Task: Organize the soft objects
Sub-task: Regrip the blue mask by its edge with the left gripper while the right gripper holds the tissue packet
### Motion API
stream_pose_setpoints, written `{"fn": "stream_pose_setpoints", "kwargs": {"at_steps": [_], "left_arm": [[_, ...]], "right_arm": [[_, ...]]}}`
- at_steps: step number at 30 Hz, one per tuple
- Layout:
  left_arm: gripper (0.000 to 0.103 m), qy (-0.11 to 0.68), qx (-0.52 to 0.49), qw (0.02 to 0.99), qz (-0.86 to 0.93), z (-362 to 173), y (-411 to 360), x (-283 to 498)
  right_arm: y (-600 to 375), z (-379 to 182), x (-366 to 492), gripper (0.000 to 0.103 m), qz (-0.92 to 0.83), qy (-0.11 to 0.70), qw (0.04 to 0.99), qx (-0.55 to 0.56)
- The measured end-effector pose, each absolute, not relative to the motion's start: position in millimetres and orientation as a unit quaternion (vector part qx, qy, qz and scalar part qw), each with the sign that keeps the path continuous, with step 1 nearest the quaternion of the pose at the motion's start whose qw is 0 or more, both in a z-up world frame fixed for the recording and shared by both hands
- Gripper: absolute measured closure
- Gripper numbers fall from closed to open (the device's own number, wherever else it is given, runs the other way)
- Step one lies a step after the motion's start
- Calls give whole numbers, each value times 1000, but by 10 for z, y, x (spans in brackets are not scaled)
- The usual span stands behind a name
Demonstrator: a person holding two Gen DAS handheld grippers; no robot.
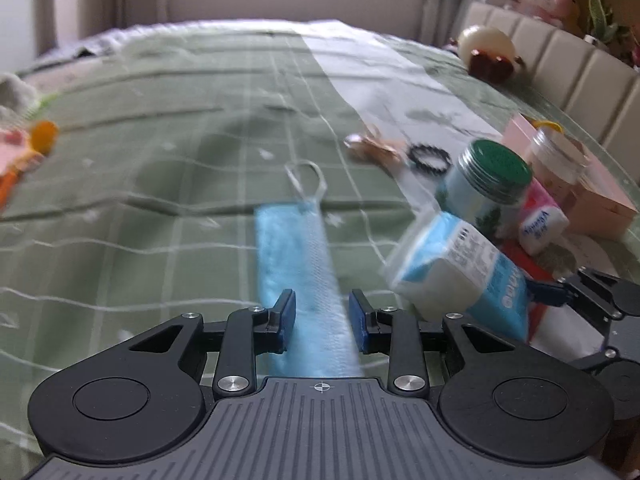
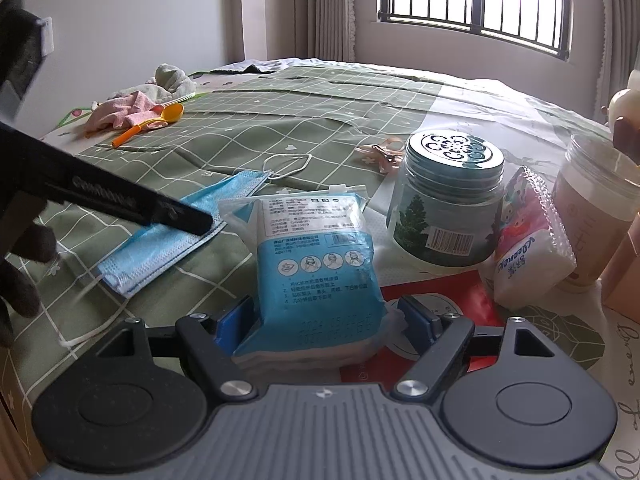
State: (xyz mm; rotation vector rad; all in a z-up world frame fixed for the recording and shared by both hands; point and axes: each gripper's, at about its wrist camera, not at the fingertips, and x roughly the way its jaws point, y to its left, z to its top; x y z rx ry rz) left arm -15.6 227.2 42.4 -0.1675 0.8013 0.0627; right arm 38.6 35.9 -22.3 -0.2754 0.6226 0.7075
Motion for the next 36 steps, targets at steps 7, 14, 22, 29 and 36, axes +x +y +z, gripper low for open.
{"fn": "stream_pose_setpoints", "kwargs": {"at_steps": [7,14,22,29,36], "left_arm": [[71,406,-72,909,56,296,2333,-50],[61,406,-43,913,17,240,2199,66],[60,396,-7,918,30,296,2152,-2],[58,400,18,914,66,238,2225,-42],[57,391,0,915,96,215,2325,22]], "right_arm": [[346,-227,400,22,343,299,881,-129],[323,-223,406,21,346,300,880,-126],[316,-223,410,21,348,300,879,-125],[312,-226,414,19,351,300,878,-123],[312,-228,416,19,351,300,878,-123]]}}
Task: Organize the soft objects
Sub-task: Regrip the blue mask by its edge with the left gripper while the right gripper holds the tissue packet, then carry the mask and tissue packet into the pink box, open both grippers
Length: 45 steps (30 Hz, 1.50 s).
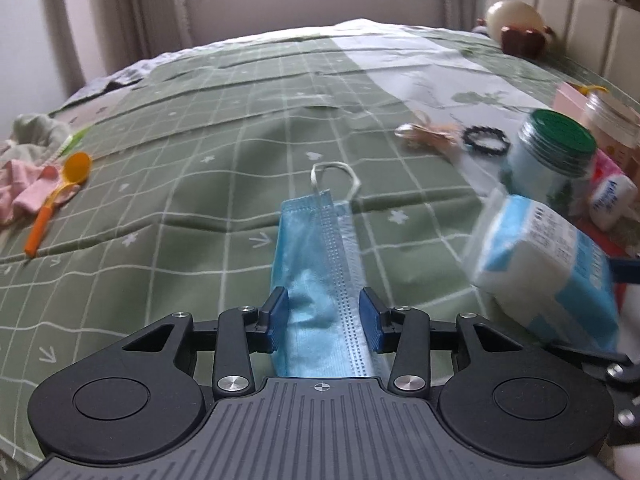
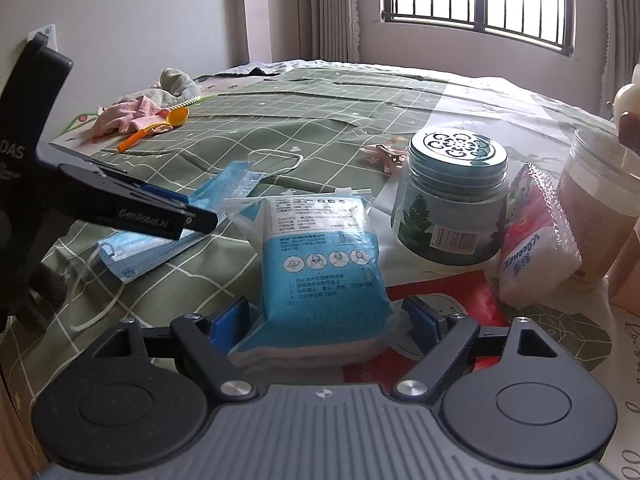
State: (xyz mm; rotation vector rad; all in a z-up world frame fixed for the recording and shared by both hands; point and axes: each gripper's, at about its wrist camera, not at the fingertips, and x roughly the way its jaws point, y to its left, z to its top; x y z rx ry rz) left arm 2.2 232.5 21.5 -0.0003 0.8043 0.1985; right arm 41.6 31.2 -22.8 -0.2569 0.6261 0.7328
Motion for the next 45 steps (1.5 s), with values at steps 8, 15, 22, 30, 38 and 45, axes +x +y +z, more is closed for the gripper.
{"fn": "stream_pose_setpoints", "kwargs": {"at_steps": [8,15,22,30,38,45], "left_arm": [[48,381,-61,918,97,179,2545,59],[39,376,-60,922,72,159,2520,45],[88,363,-101,923,75,248,2671,-152],[88,333,-103,936,51,427,2589,-338],[88,263,-64,962,15,1254,2253,-1],[88,218,-65,966,-124,1845,1043,977]], "right_arm": [[315,-229,411,18,352,300,878,-127],[340,-240,412,17,352,300,877,-130],[460,-52,371,18,341,263,887,-167],[703,96,623,52,355,321,860,-175],[17,1384,992,53,379,232,893,-69],[-1318,2071,1476,52,235,158,956,-81]]}}
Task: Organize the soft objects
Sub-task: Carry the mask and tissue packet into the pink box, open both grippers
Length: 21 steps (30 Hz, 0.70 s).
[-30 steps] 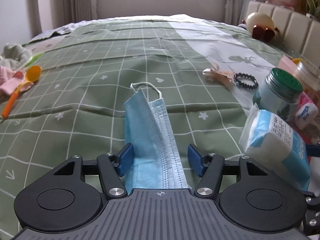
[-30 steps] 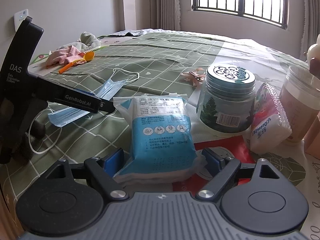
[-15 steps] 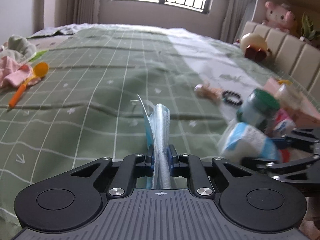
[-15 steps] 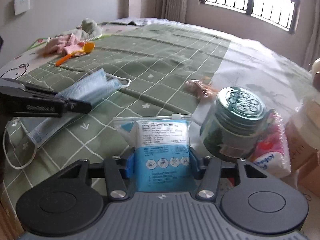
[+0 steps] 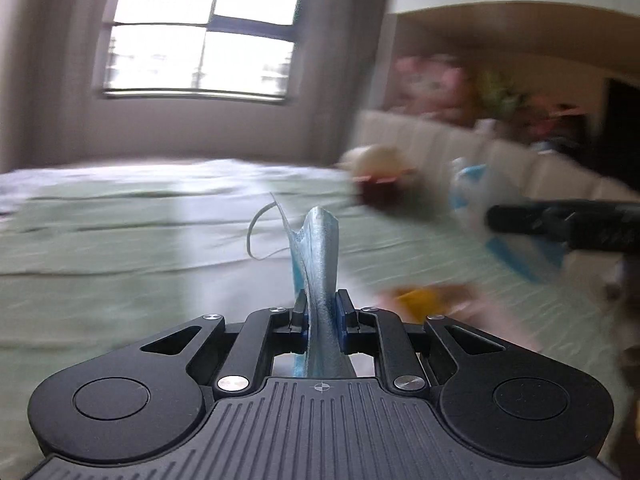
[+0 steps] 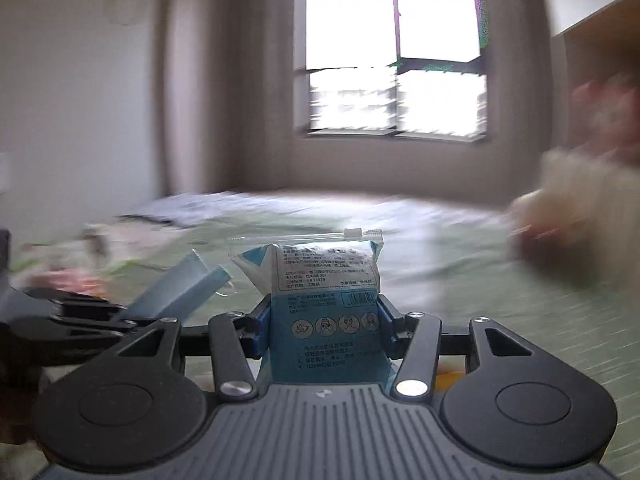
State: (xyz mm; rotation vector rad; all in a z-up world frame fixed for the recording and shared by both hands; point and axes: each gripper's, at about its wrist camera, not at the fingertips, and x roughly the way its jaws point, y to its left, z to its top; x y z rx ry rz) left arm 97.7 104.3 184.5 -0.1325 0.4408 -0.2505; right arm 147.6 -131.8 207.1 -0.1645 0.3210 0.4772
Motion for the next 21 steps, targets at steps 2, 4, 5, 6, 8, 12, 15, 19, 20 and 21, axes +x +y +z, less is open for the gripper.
{"fn": "stream_pose_setpoints", "kwargs": {"at_steps": [2,4,5,6,8,12,15,19,20,21], "left_arm": [[88,222,-85,956,-173,1852,585,1378],[88,236,-118,940,-216,1739,128,1790],[88,246,-137,932,-230,1642,-47,1952],[88,260,-161,920,-244,1508,-238,2125],[85,305,-186,899,-254,1206,-549,2402],[84,379,-93,898,-202,746,-1020,2634],[80,417,-9,888,-192,575,-1242,2640],[75,415,5,889,-193,555,-1207,2625],[75,414,3,889,-196,546,-1193,2630],[75,413,3,889,-198,538,-1172,2616]], "right_arm": [[-1642,2094,1639,52,195,169,962,-94],[-1954,2054,1781,52,170,179,965,-91],[-2111,2011,1851,52,162,186,965,-85],[-2251,1954,1921,52,157,194,965,-76],[-2487,1811,2056,52,154,209,964,-57],[-2817,1447,2325,52,159,252,955,-5],[-2871,1175,2508,52,166,278,946,22],[-2754,907,2726,52,207,322,921,70],[-2695,842,2793,52,213,337,914,79],[-2611,769,2887,52,208,353,908,84]]}}
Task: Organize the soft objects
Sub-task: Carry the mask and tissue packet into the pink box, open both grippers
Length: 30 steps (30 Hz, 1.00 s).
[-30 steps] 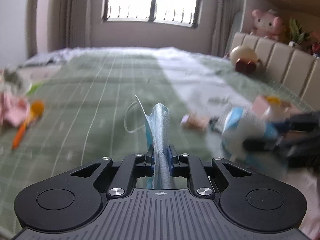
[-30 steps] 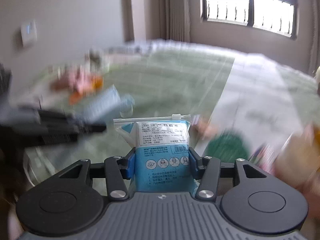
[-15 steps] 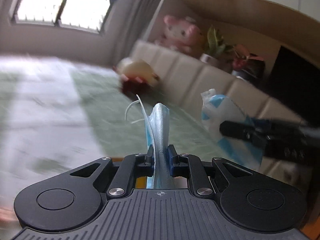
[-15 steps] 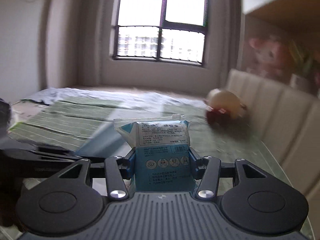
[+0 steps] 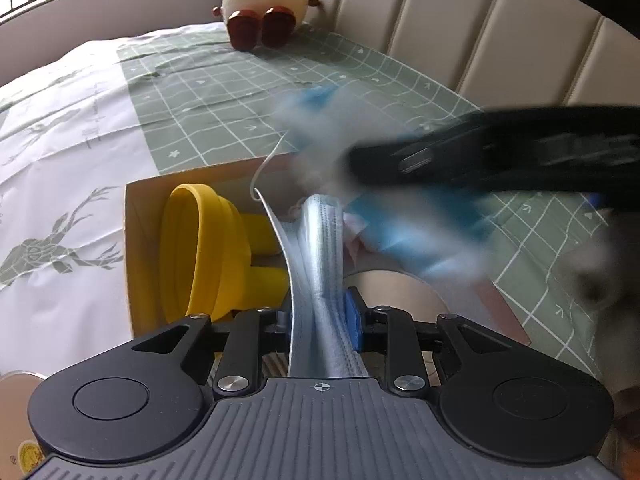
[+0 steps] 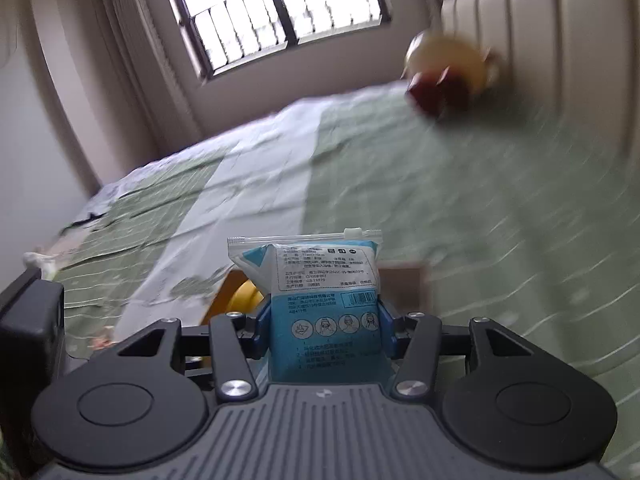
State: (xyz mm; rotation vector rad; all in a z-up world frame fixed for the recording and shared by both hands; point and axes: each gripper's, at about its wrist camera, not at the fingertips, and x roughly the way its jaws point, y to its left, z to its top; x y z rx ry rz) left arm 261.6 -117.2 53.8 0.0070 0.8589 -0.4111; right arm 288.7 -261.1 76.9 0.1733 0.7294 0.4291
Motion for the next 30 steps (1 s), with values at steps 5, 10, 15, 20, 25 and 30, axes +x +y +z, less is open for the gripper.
{"fn": "stream_pose_setpoints", "kwargs": {"at_steps": [5,10,15,20,25,30], "left_arm": [[75,410,14,893,-183,662,-1049,2447],[76,338,-29,924,-178,1077,-767,2193],[76,269,-87,944,-171,1419,-377,1954],[76,253,-111,949,-148,1495,120,1636],[76,235,-142,958,-86,1369,737,1111],[76,277,-166,946,-23,1007,1251,648]], "right_arm": [[-2492,423,3136,52,160,405,898,66],[-2418,455,3077,52,151,410,899,42],[-2475,599,2917,46,160,406,899,38],[-2541,1012,2391,29,179,335,923,52],[-2267,1126,1799,27,186,277,943,5],[-1684,813,1285,26,243,273,929,-56]]}}
